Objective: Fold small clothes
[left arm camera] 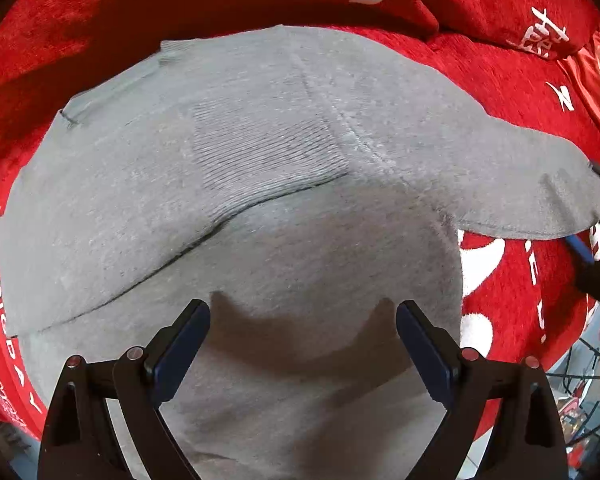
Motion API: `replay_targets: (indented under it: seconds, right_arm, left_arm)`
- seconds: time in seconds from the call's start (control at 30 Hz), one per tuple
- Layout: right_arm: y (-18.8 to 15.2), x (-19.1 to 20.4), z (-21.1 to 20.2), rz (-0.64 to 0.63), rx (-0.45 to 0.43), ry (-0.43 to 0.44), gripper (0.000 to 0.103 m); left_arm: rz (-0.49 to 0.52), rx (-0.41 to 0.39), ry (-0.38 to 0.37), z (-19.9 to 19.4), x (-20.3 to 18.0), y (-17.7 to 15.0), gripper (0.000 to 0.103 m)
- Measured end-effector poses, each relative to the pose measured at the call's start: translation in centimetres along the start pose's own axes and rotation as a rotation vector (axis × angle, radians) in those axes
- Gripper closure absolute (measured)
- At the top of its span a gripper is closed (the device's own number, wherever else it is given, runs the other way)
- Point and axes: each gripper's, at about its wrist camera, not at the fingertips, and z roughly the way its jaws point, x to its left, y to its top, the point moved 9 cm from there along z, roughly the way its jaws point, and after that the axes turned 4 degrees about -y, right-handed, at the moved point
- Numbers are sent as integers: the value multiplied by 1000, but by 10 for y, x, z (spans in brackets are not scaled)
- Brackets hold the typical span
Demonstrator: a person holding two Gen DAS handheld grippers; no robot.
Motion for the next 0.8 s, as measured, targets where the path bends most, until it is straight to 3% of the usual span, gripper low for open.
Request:
replay_targets:
  seconds: [0.27,0.3,0.4,0.5,0.6,0.8]
  right_arm:
    - [19,9,0,14,-14,50,16]
    - [19,8,0,21,-14,47,23]
    - [16,1,6,10,15,-21,94]
    - [16,5,5,-20,5,-8,94]
    - [12,22,1,-57,3,64,94]
    - [-12,78,-1,-189,49,179,94]
  left_arm:
    - [27,-26,17,-5,-2,10,8]
    - [27,-28,18,-6,-3,11,8]
    - [5,-27,-3,-6,3,5,8]
    - [-30,-20,-18,-13,19,-2,8]
    - [-53,-32,-24,-16,27,-7,8]
    - [-105,-51,-32,-24,57,-10,8]
